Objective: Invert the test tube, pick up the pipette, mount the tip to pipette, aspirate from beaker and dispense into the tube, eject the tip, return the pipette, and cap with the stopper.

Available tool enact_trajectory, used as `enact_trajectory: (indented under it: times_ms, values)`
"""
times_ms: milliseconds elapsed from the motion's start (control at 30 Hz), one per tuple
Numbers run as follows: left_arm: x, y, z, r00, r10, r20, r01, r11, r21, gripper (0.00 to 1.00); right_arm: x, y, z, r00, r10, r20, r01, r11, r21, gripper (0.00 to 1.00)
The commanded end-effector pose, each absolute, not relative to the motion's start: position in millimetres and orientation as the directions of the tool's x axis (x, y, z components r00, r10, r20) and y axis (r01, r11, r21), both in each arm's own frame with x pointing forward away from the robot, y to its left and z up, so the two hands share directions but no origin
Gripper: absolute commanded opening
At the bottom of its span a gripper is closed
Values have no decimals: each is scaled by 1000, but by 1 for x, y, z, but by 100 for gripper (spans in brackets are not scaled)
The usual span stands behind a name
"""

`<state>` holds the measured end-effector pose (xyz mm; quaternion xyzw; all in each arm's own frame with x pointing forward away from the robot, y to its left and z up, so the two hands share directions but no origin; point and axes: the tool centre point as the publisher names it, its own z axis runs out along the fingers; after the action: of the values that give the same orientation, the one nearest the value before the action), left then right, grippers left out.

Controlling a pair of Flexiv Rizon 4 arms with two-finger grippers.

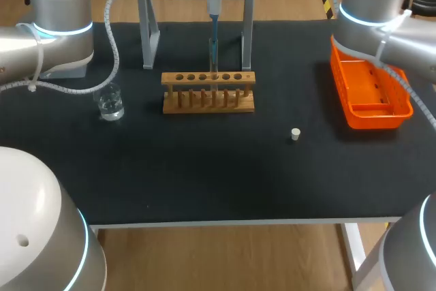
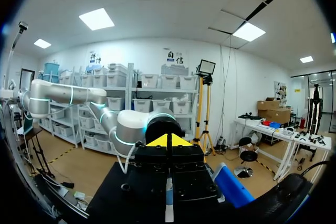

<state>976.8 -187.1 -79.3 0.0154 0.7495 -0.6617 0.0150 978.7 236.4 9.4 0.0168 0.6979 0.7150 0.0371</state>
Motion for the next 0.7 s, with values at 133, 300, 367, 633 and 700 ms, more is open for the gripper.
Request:
enact_trajectory:
  times_ms: [133,300,367,633,700]
  values:
    - [975,-187,-79,-999,-1,-43,43,124,-991,0,984,242,7,-996,85,-28,-29,-15,999,0]
    - [975,-187,-79,-999,-1,-43,43,124,-991,0,987,243,5,-995,92,-25,-26,-10,1000,0]
    - [975,-187,-79,-999,-1,-43,43,124,-991,0,987,243,4,-995,93,-24,-25,-9,1000,0]
    - [975,-187,-79,-999,-1,-43,43,124,-991,0,988,245,-3,-996,92,-12,-13,-7,1000,0]
    - [975,-187,-79,-999,-1,-43,43,124,-991,0,989,246,-4,-996,93,-10,-10,-7,1000,0]
